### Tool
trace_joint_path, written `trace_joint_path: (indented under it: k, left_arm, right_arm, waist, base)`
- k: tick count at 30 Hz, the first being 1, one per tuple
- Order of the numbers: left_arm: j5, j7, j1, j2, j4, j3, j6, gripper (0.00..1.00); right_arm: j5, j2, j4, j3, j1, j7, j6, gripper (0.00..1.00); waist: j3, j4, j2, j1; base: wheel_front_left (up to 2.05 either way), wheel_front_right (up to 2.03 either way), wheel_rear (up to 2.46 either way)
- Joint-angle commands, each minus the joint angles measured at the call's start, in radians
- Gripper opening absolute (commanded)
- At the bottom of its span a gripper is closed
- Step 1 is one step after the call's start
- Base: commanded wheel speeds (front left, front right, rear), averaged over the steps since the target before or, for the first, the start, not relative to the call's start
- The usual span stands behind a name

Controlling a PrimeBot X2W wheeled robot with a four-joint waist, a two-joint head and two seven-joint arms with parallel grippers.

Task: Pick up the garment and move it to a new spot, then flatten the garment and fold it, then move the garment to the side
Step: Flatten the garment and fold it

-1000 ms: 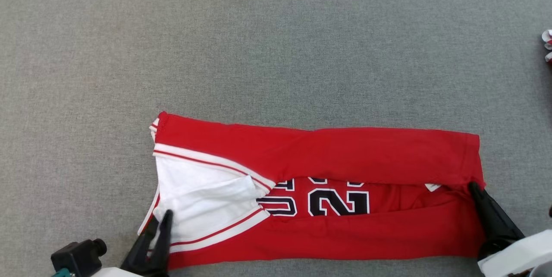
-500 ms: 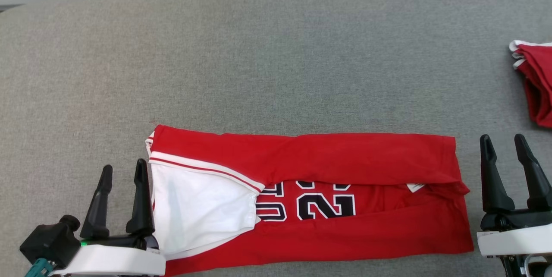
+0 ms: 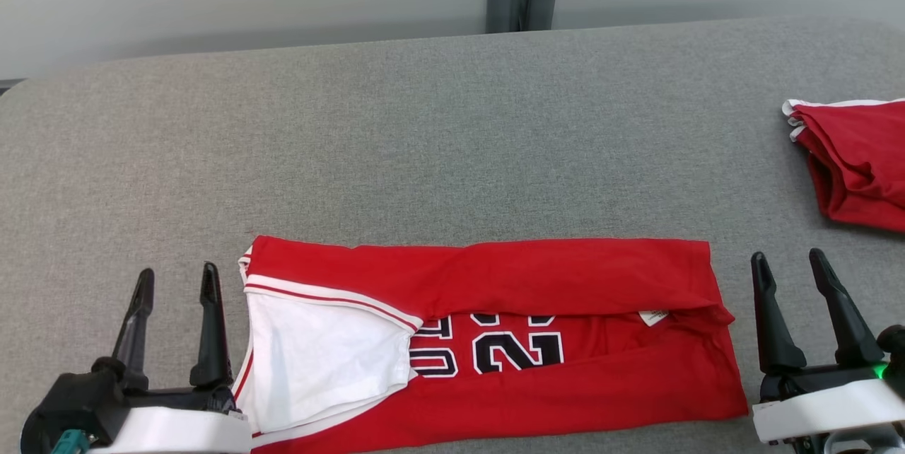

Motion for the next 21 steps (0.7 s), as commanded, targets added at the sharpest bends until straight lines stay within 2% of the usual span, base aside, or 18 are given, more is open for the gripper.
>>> trace_joint_path:
  k: [1,14,21]
  left_arm:
    - [0.01,-0.004,0.008,0.003,0.006,0.003,-0.005,1.0]
    - [0.009,-0.004,-0.007,-0.014,0.055,-0.004,-0.033,1.0]
    - [0.005,0.002,-0.04,-0.022,0.073,-0.023,-0.046,1.0]
  right_arm:
    - [-0.007,-0.001,0.002,0.001,0.008,-0.007,0.0,1.0]
    - [0.008,-0.008,0.036,0.0,-0.012,0.009,0.0,1.0]
    - [0.044,-0.03,0.181,-0.012,-0.038,0.046,0.0,1.0]
  waist:
    - [-0.003,0.0,-0.0001,0.0]
    - [0.004,0.016,-0.0001,0.0]
    - [0.031,0.047,-0.0001,0.0]
  base:
    - [0.0,0.0,0.0]
    - [0.0,0.0,0.0]
    - [0.0,0.0,0.0]
